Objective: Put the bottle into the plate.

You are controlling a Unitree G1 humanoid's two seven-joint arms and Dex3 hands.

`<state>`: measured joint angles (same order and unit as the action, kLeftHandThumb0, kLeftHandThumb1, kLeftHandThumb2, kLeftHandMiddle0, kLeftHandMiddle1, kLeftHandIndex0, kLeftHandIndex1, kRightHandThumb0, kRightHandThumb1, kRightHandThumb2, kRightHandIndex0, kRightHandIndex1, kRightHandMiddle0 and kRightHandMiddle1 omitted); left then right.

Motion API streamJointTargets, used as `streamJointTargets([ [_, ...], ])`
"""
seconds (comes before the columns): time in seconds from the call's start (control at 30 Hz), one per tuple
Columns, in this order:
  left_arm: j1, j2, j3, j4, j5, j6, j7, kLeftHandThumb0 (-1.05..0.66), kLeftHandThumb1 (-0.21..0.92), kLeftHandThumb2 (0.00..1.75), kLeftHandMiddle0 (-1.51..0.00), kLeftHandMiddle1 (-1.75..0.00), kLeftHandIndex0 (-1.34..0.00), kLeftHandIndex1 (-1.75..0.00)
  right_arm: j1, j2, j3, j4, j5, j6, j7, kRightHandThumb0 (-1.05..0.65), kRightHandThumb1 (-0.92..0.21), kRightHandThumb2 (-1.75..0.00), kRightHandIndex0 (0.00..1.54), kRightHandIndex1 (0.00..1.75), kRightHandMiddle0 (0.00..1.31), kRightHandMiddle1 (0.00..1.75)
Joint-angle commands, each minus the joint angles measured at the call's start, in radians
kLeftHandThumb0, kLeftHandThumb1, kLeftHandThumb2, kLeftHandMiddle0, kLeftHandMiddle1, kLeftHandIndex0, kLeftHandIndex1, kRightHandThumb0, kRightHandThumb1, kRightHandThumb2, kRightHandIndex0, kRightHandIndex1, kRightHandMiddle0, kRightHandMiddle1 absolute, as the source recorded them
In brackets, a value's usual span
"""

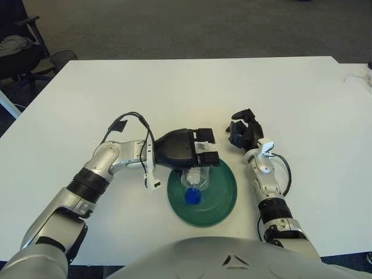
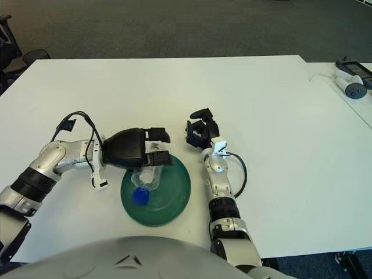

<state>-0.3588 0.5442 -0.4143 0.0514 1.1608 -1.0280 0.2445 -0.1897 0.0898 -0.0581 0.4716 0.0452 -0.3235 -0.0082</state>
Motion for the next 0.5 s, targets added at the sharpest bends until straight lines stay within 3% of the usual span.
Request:
streamJointTargets([
  [0.0,-0.021,0.017,-0.010,-0.001,0.072,0.027,0.113,-0.99,0.91,0.55,0.00,-0.04,0.00,-0.17,0.025,-0.001,-0.003,0.059,-0.016,0.017,-0.027,-0.01,-0.53,-1.03,0.49,1.62,0.27,1.75],
  [0.23,-0.062,0.044,-0.046,0.002,0.152,0.059,0.239,-1.04,0.92,0.63,0.00,0.00,0.00,-0.02,0.021,-0.006,0.005,0.078,-0.036,-0.004,-0.044,-0.01,-0.51,-1.06,0.51,1.64,0.26,1.75],
  [0.47,-0.061,0.061,-0.069,-0.011,0.192,0.132,0.301,-1.03,0.92,0.56,0.00,0.00,0.00,0.00,0.030,0.005,0.013,0.061,-0.048,-0.019,-0.074,-0.01,-0.50,-1.08,0.53,1.65,0.25,1.75],
])
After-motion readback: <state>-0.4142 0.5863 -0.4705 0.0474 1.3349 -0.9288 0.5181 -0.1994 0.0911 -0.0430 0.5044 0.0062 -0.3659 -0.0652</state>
